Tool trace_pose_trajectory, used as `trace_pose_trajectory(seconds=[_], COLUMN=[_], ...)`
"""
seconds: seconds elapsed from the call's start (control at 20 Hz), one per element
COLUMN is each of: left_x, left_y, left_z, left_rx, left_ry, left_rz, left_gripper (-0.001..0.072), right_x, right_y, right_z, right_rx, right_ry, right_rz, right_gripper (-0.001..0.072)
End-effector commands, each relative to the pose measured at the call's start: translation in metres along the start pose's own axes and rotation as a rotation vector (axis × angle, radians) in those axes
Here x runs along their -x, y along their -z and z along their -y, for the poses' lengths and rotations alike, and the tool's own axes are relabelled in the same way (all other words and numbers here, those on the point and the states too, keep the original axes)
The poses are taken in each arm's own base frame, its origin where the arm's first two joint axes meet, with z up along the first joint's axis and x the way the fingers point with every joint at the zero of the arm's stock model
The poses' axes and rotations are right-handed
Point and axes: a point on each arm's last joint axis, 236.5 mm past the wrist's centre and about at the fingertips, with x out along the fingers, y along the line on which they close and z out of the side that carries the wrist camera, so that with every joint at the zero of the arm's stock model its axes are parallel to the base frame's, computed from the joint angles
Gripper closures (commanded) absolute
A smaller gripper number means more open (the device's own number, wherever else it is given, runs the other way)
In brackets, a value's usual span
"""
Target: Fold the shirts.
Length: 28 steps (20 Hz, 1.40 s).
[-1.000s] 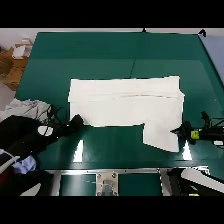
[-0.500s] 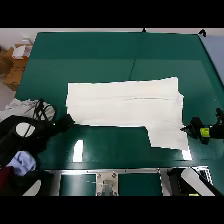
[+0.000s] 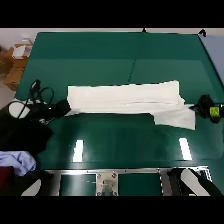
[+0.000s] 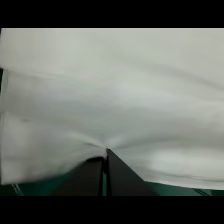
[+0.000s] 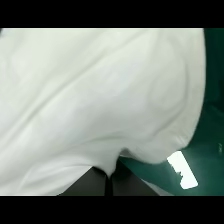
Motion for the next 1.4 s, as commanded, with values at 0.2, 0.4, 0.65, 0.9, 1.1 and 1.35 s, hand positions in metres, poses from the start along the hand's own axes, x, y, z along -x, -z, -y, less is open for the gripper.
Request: trace_pose_trajectory(seconds=[0.2, 0.4, 0.65, 0.9, 1.1, 1.35], left_x=[-0.054, -0.104, -0.103, -0.045, -0.037, -0.04], left_y=[-0.091, -0.118, -0.151, -0.174, -0.154, -0.134], left_z=[0.031, 0.037, 0.036, 0.017, 0.013, 0.026], left_rx=[-0.094, -0.099, -0.075, -0.042, -0.039, -0.082], left_ry=[-0.006, 0.021, 0.035, 0.041, 0.038, 0.05], left_rz=[-0.003, -0.029, 0.032, -0.07, -0.175, -0.234], left_gripper=[0.0685, 0.0656, 0.0054, 0.0054, 0.0056, 0.0056], right_x=[-0.074, -0.134, -0.133, -0.084, -0.124, -0.164], right_y=[-0.066, -0.088, -0.138, -0.165, -0.127, -0.098], right_z=[-0.048, -0.053, -0.052, -0.003, 0.034, 0.043], right_rx=[-0.008, -0.033, 0.044, 0.206, 0.222, 0.221], right_ry=[-0.098, -0.146, -0.171, -0.113, -0.157, -0.249], right_rz=[-0.033, -0.071, 0.007, -0.002, -0.217, -0.48], right_gripper=[0.0699, 0.0695, 0.038, 0.011, 0.0107, 0.0106])
